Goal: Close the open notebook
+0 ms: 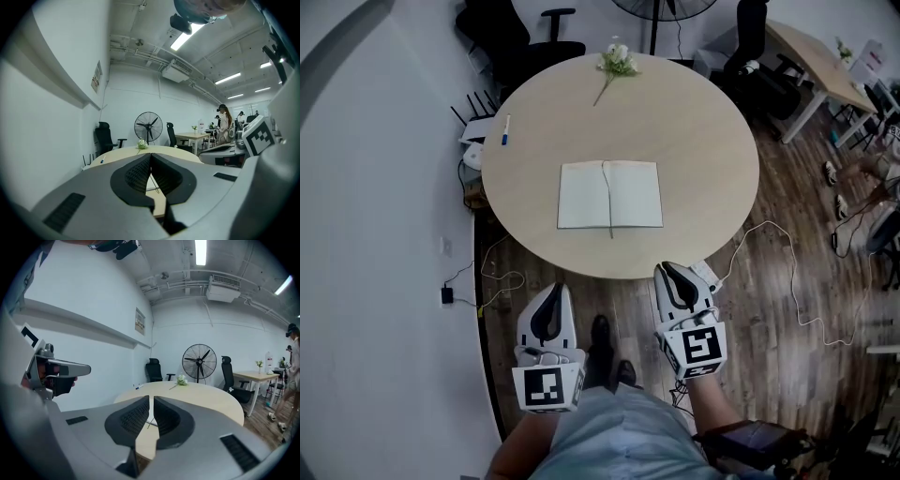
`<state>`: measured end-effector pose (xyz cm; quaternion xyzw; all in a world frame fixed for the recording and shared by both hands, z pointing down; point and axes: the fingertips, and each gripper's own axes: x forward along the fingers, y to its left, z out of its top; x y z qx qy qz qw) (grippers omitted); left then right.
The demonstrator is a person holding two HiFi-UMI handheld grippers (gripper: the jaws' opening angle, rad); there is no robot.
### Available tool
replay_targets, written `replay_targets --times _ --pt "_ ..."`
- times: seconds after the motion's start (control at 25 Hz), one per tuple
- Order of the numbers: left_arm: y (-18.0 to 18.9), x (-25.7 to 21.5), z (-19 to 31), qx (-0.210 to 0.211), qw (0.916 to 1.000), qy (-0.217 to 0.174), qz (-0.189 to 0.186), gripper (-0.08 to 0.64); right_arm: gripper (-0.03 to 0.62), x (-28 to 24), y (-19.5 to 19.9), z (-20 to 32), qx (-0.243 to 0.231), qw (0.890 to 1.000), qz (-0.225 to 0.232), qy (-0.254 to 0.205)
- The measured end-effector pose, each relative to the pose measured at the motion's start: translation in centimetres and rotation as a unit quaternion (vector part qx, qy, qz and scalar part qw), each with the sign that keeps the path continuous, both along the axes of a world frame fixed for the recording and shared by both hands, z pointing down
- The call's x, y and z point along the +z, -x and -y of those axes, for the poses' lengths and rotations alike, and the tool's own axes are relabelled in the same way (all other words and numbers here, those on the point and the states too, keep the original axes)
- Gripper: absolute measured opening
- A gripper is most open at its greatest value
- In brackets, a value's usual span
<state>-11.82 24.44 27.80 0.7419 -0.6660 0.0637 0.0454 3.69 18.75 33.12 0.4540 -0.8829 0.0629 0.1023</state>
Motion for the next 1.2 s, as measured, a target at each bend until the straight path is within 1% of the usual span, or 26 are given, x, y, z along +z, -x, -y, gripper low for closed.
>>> replay_targets --times 0.2,0.4,0.6,0.8,1.04,1.2 --pt "3.1 -0.6 5.2 0.002 0.9999 -0.013 -0.003 0.020 0.052 -1.0 2.7 5.2 0.004 1.000 -0.003 -0.013" --pt "5.1 -2.9 9.1 0.006 0.9994 -0.034 -0.004 0.020 0.052 -3.7 4.7 9.1 0.009 0.999 0.000 -0.037" --pt "6.3 -4.7 11.9 0.019 0.9978 -0.063 -0.002 0.020 0.052 -5.9 5.9 11.7 0.020 0.997 0.002 -0.068" --pt "7.0 -5.8 13.9 0.034 0.9957 -0.086 0.001 0.020 0.052 -7.2 6.7 13.0 0.031 0.995 0.010 -0.095" --pt "6.3 -5.9 15.5 0.047 0.9949 -0.089 0.005 0.020 0.052 -8.2 5.8 14.1 0.045 0.994 0.017 -0.101" --pt "5.8 -5.1 17.0 0.046 0.9962 -0.074 -0.001 0.020 0.052 -7.9 5.2 15.5 0.050 0.994 0.016 -0.098"
